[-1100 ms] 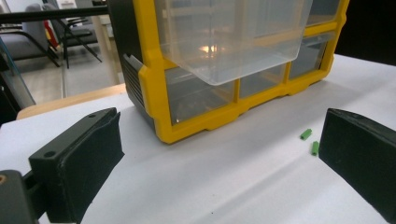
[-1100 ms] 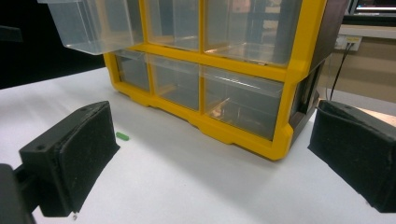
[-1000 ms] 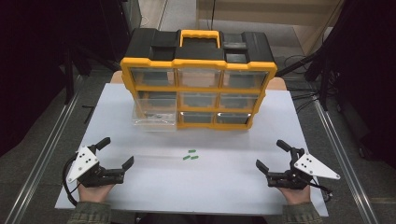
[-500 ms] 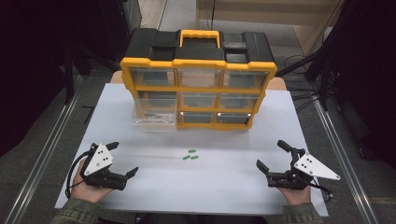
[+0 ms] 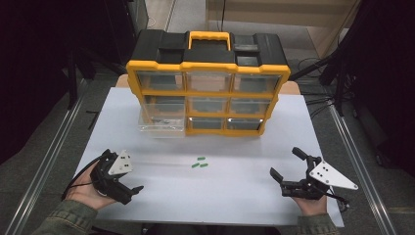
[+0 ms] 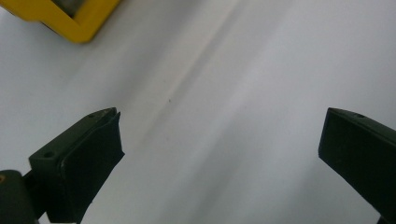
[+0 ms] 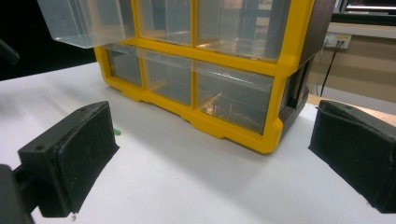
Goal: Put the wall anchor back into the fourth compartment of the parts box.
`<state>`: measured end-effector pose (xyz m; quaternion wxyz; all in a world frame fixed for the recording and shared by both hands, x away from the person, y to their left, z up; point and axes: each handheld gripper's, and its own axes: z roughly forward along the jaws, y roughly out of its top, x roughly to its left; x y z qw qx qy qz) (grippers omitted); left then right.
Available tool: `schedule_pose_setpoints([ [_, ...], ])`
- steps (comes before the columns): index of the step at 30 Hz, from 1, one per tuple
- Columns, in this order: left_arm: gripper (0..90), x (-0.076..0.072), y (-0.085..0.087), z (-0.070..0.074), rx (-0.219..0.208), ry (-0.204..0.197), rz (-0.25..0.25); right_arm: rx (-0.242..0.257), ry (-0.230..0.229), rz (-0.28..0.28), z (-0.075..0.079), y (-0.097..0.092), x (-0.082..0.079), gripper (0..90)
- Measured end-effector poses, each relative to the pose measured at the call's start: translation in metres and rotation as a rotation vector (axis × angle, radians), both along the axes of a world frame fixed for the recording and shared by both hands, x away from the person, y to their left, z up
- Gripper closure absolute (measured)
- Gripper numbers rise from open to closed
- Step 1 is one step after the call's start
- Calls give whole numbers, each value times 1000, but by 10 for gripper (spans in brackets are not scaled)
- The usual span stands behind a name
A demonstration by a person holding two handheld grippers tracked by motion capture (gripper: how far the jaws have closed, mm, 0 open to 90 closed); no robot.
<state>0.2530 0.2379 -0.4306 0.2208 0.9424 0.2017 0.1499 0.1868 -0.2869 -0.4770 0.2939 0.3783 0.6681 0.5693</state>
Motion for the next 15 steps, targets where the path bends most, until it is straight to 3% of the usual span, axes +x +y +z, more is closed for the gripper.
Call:
schedule_pose_setpoints([
  [3,0,5,-4,1,53,60,-15,5,-4,-4,0,-1,0,5],
  [6,0,8,-10,1,133,113,-34,10,0,-5,0,-1,0,5],
  [9,0,9,-15,-1,209,141,-56,21,1,-3,0,-2,0,4],
  [15,0,10,-21,-3,270,183,-74,22,0,-6,0,-3,-1,4],
])
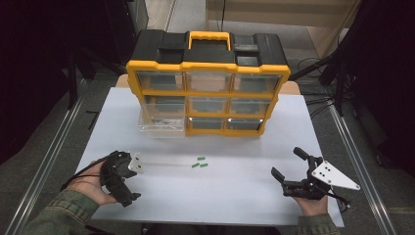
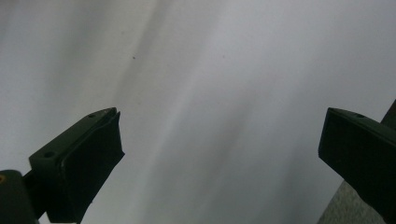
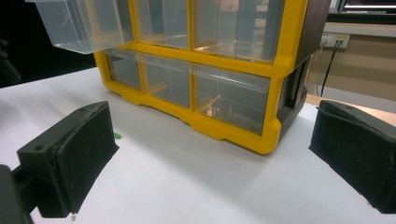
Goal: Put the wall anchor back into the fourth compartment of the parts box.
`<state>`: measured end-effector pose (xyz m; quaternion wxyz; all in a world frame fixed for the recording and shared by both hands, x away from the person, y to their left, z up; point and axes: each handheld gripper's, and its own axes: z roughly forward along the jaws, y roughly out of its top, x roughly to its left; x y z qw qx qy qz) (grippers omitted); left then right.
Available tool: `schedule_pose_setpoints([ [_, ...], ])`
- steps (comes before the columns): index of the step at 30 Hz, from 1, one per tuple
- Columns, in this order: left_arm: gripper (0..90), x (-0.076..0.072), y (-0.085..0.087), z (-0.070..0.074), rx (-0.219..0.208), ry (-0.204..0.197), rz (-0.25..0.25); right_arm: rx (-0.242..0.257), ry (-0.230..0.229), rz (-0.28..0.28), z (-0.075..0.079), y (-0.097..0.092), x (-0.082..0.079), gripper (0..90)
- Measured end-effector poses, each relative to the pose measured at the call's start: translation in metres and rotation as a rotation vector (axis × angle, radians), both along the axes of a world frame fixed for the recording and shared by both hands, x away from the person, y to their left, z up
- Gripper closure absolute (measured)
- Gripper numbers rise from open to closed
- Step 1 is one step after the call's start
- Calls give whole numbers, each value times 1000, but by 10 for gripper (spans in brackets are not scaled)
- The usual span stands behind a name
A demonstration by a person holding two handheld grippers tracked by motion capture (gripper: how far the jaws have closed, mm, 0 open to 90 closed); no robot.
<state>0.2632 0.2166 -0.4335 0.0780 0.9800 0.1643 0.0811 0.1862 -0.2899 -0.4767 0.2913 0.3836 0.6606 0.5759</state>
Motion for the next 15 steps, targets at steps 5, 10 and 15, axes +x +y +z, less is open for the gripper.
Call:
schedule_pose_setpoints([
  [5,0,0,-12,-3,53,-3,-24,5,4,4,0,1,0,3],
  [10,0,5,-32,-5,66,8,-43,7,11,8,-1,1,1,2],
  [15,0,12,-54,-10,90,43,-69,5,15,6,-1,0,0,3],
])
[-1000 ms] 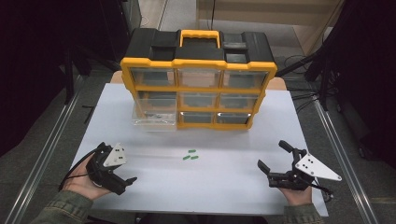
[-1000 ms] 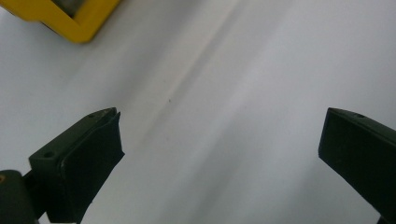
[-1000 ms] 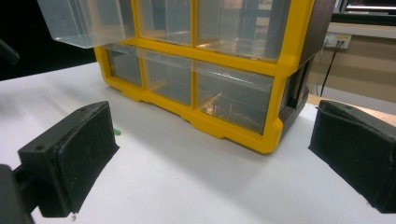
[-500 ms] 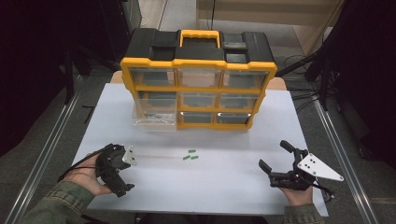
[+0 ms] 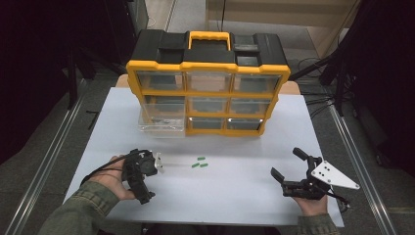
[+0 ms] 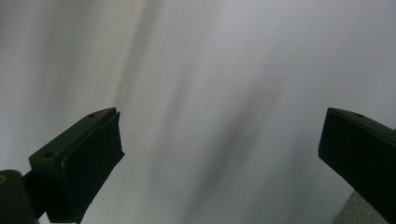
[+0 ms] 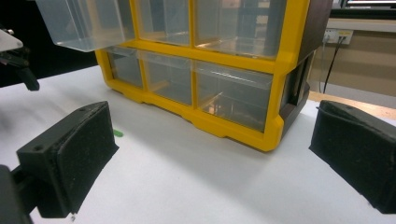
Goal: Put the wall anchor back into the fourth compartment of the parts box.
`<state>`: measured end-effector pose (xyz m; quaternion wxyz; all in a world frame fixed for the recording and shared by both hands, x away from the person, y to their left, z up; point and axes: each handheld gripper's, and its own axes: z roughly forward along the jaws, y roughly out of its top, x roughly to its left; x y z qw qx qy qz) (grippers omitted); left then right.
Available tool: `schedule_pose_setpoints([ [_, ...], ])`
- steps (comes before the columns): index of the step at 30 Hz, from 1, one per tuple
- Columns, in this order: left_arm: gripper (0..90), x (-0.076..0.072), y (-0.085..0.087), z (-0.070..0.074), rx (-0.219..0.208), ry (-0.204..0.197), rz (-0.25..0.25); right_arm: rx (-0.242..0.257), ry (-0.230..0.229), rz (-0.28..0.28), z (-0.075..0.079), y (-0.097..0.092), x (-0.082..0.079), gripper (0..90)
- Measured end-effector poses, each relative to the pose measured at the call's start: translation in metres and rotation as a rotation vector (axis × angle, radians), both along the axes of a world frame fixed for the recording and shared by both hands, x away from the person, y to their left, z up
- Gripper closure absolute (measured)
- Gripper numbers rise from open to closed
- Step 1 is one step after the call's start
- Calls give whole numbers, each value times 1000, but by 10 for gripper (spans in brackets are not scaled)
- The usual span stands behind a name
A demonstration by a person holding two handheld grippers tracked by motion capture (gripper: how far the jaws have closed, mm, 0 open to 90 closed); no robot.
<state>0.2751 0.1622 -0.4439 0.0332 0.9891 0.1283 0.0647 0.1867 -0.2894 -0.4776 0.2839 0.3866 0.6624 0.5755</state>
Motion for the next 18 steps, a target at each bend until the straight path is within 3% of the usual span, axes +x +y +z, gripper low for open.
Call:
schedule_pose_setpoints([
  [5,0,4,-20,-3,12,4,-17,1,3,2,-1,0,0,2],
  [12,0,15,-50,-2,-21,3,-15,-11,17,19,-1,0,1,7],
  [18,0,23,-76,-10,14,5,-38,-8,14,17,-1,-2,1,7],
])
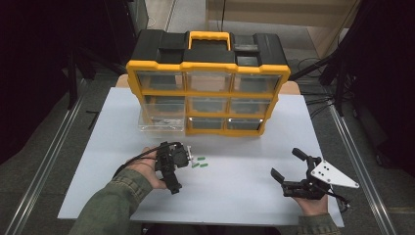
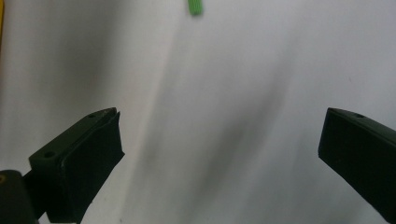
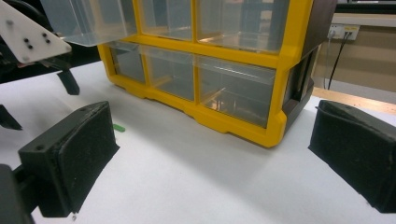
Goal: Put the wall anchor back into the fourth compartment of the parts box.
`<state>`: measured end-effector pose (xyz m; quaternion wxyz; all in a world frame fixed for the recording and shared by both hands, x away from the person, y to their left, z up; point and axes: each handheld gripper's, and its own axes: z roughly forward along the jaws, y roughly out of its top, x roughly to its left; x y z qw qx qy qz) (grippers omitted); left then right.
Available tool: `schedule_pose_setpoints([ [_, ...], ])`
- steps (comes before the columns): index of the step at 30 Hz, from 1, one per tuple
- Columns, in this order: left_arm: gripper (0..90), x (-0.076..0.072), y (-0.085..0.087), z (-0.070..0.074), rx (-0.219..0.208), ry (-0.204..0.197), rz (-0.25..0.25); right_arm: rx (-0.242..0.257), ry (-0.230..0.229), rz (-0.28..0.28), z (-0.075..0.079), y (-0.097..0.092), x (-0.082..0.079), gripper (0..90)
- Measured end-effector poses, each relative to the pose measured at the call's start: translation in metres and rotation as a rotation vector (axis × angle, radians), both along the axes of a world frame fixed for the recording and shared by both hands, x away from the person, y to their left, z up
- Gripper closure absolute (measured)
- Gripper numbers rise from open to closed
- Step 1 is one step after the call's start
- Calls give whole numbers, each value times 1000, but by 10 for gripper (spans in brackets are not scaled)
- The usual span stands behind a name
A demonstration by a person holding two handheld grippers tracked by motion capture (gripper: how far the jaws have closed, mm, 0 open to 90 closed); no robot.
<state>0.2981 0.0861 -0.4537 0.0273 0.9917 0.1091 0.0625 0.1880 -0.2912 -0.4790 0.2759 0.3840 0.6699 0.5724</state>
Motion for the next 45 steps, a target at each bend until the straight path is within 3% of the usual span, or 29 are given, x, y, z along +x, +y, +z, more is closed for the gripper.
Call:
schedule_pose_setpoints([
  [5,0,8,-19,-5,11,20,11,2,5,7,0,-1,0,7],
  [15,0,14,-45,-16,48,4,-29,-2,8,21,0,-1,1,7],
  [18,149,16,-47,-14,22,27,-11,-4,12,29,-1,-1,1,7],
  [22,195,17,-49,-13,8,35,-11,-9,19,34,-1,0,1,7],
  [28,535,26,-48,-15,-4,75,-10,2,15,51,-1,1,1,8],
  [34,638,32,-48,-15,-15,62,18,3,15,58,-1,1,-1,8],
  [41,839,36,-49,-16,-18,106,49,2,16,60,-1,1,-1,8],
  [45,845,36,-49,-16,-19,101,52,7,14,65,-1,1,-2,9],
])
